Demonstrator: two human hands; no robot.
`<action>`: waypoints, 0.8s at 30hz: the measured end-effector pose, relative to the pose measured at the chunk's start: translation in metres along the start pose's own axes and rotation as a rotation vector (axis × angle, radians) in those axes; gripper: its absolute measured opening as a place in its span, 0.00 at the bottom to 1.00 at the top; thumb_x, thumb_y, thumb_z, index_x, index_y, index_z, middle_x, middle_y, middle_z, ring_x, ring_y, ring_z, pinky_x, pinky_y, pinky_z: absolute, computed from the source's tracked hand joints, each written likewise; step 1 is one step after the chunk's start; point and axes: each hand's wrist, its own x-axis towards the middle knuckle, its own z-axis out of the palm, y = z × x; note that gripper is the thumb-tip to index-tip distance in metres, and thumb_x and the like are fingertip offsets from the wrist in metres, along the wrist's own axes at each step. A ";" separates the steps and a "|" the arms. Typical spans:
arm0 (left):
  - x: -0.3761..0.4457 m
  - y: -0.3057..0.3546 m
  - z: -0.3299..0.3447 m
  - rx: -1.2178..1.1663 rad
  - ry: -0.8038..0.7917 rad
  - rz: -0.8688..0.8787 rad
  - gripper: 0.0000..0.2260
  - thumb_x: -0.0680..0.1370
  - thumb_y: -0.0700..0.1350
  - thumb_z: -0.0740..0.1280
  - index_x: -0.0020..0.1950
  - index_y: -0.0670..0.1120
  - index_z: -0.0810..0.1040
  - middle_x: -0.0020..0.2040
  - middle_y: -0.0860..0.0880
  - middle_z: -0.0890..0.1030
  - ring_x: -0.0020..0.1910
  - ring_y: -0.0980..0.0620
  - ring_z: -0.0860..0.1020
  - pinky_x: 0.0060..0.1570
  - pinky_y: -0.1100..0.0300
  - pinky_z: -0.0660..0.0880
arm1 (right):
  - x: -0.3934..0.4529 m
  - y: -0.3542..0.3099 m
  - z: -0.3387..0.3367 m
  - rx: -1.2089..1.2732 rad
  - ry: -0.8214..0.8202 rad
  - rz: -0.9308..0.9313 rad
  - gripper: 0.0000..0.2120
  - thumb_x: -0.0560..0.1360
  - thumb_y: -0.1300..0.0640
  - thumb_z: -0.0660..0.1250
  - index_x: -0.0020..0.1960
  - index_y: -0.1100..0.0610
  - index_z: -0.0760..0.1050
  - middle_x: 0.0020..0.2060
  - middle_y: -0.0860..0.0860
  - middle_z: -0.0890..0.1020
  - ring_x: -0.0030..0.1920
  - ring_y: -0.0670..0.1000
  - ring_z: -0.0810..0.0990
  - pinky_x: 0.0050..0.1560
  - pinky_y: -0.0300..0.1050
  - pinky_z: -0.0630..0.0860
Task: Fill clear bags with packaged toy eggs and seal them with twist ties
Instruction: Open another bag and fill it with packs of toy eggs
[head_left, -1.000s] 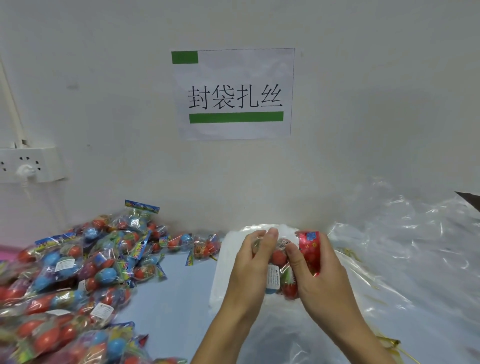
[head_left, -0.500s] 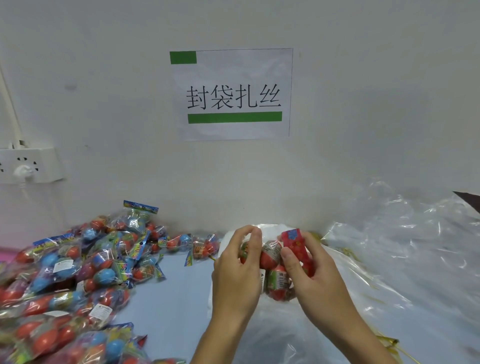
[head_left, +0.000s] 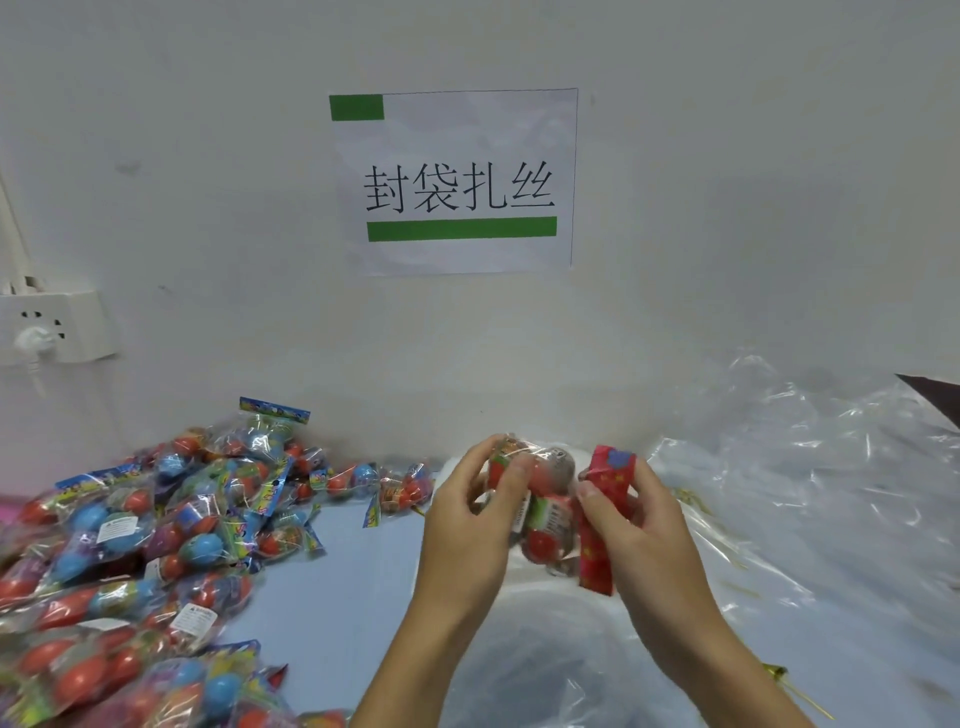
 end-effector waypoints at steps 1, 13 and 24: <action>0.002 0.001 -0.003 -0.029 -0.020 -0.050 0.09 0.79 0.51 0.67 0.58 0.53 0.82 0.53 0.52 0.85 0.52 0.56 0.83 0.44 0.63 0.81 | 0.000 -0.002 -0.002 -0.021 -0.024 -0.008 0.11 0.80 0.61 0.67 0.47 0.45 0.80 0.40 0.46 0.85 0.45 0.46 0.85 0.44 0.47 0.84; 0.002 0.002 -0.002 0.043 0.192 0.073 0.08 0.77 0.57 0.67 0.50 0.55 0.83 0.46 0.57 0.84 0.48 0.57 0.83 0.45 0.60 0.81 | -0.007 -0.008 0.003 0.139 -0.169 0.138 0.15 0.74 0.54 0.75 0.56 0.50 0.72 0.44 0.51 0.84 0.47 0.54 0.86 0.53 0.65 0.82; -0.009 0.011 0.013 -0.039 -0.013 0.117 0.14 0.75 0.59 0.63 0.56 0.55 0.80 0.48 0.60 0.83 0.50 0.64 0.81 0.41 0.70 0.78 | -0.008 -0.014 0.010 0.142 -0.185 0.058 0.20 0.68 0.37 0.75 0.51 0.51 0.83 0.39 0.58 0.85 0.36 0.57 0.83 0.32 0.49 0.73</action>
